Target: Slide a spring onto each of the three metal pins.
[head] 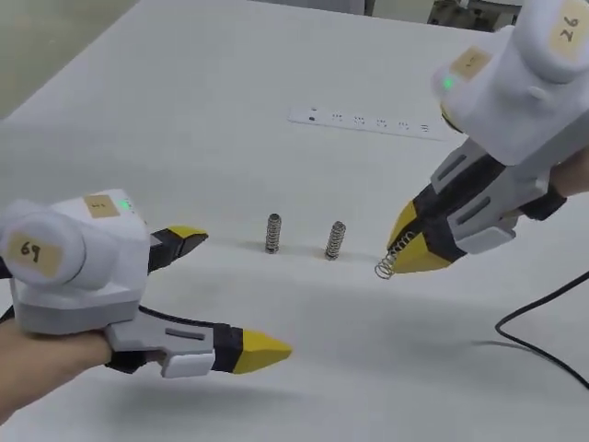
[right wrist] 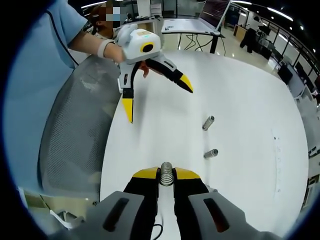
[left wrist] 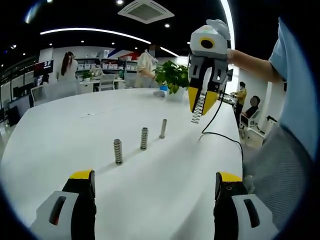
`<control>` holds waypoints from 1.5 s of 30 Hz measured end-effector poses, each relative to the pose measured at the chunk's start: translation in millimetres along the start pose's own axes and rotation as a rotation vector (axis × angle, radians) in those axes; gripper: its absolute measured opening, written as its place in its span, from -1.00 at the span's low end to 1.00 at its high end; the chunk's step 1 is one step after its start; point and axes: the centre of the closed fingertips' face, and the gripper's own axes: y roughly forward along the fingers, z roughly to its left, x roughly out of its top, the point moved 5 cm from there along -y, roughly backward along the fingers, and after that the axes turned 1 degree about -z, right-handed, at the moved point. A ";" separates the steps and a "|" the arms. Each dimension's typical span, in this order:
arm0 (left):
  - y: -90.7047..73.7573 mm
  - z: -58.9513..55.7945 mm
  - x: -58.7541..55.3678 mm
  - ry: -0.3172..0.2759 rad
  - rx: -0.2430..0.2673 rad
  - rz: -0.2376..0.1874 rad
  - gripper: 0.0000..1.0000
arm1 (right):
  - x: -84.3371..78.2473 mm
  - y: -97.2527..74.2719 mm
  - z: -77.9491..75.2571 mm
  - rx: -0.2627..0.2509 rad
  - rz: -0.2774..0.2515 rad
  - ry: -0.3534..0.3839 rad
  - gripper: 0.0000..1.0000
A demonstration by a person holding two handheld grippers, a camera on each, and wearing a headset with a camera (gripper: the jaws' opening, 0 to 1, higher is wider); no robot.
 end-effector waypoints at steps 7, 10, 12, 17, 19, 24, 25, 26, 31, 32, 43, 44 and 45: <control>0.0 0.9 -2.5 -0.012 -0.004 0.008 0.95 | -12.1 -6.0 -17.9 -0.018 0.045 -0.001 -0.85; -1.4 2.7 -3.9 -0.011 -0.001 0.013 0.95 | -16.0 -7.8 -25.6 -0.027 0.054 0.008 -0.85; -2.7 4.4 -5.5 -0.014 0.000 0.015 0.95 | -19.1 -8.9 -31.3 -0.036 0.065 0.008 -0.85; -6.2 7.0 -8.2 -0.016 0.006 0.021 0.95 | -25.0 -11.7 -45.2 -0.050 0.090 0.008 -0.85; -7.7 8.1 -9.3 -0.021 0.009 0.024 0.95 | -27.0 -12.1 -49.1 -0.057 0.100 0.006 -0.85; -11.7 10.4 -9.8 -0.031 0.016 0.016 0.95 | -34.7 -14.1 -58.7 -0.073 0.124 0.008 -0.85; -12.5 10.6 -9.7 -0.033 0.018 0.013 0.95 | -35.3 -14.5 -59.3 -0.074 0.124 0.010 -0.85; -13.2 11.1 -9.5 -0.029 0.022 0.008 0.95 | -36.1 -14.9 -60.4 -0.076 0.125 0.012 -0.85; -15.5 12.6 -9.5 -0.034 0.032 0.001 0.95 | -41.6 -14.7 -69.6 -0.094 0.139 0.014 -0.85; -16.0 12.7 -9.5 -0.034 0.034 0.000 0.95 | -42.0 -14.4 -70.0 -0.094 0.141 0.015 -0.85; -21.7 16.6 -3.9 -0.009 0.062 -0.038 0.95 | -41.0 -5.8 -74.5 -0.090 0.172 0.000 -0.85; -21.9 16.5 -3.9 -0.010 0.062 -0.038 0.95 | -41.4 -4.9 -75.4 -0.091 0.173 0.000 -0.85; -22.3 16.6 -3.2 -0.009 0.065 -0.044 0.95 | -41.8 -4.2 -75.8 -0.089 0.175 0.002 -0.85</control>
